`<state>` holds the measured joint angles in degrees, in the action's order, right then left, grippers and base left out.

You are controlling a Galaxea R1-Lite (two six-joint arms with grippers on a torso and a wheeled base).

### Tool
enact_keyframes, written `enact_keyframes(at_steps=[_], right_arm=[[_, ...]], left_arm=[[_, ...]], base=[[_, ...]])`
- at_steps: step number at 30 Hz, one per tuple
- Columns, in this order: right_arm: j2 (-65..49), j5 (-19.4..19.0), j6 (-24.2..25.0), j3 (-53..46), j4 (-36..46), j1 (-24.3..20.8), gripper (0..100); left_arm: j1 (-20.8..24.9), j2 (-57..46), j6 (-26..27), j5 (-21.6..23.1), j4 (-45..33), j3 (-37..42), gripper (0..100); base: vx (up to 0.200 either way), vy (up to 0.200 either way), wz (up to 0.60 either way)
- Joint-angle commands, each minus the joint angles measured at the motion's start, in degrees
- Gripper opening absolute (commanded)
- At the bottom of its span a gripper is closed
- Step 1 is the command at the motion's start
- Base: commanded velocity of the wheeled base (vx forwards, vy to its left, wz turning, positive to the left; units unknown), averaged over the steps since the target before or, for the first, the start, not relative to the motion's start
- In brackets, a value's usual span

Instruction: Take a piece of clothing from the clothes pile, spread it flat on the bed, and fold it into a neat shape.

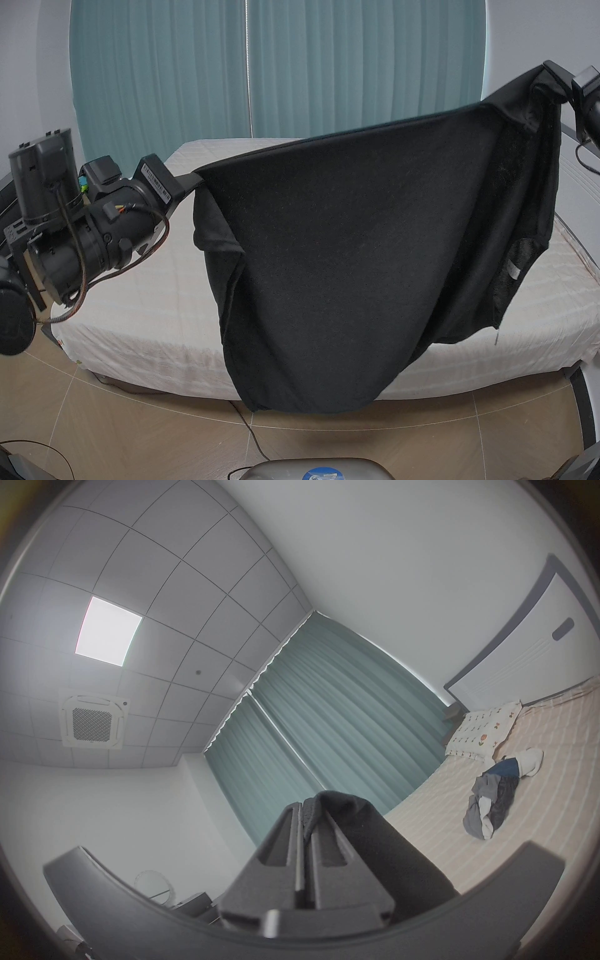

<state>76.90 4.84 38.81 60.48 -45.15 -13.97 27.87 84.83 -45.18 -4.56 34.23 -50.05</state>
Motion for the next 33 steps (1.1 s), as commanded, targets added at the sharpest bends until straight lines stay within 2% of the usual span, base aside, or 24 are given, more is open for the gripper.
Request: enact_keyframes(at_steps=[1,11,18,33], right_arm=[[14.2,-0.4,1.9,11.2,6.5,6.3,0],[25.5,0.0,1.6,14.8,-0.2,7.0,0],[30.7,1.8,1.2,16.7,-0.7,6.9,0],[40.3,4.4,-1.5,16.6,-6.8,6.3,0]], left_arm=[[-3.8,11.1,-3.5,0.4,-3.3,-9.4,0],[-5.8,20.6,-4.0,0.5,-2.9,-15.6,0],[-6.8,25.9,-4.0,0.5,-3.2,-20.5,0],[-6.5,40.7,-3.8,0.0,-1.5,-31.0,0]], base=[[0.2,0.0,0.0],[0.2,0.0,0.0],[0.2,0.0,0.0],[0.2,0.0,0.0]])
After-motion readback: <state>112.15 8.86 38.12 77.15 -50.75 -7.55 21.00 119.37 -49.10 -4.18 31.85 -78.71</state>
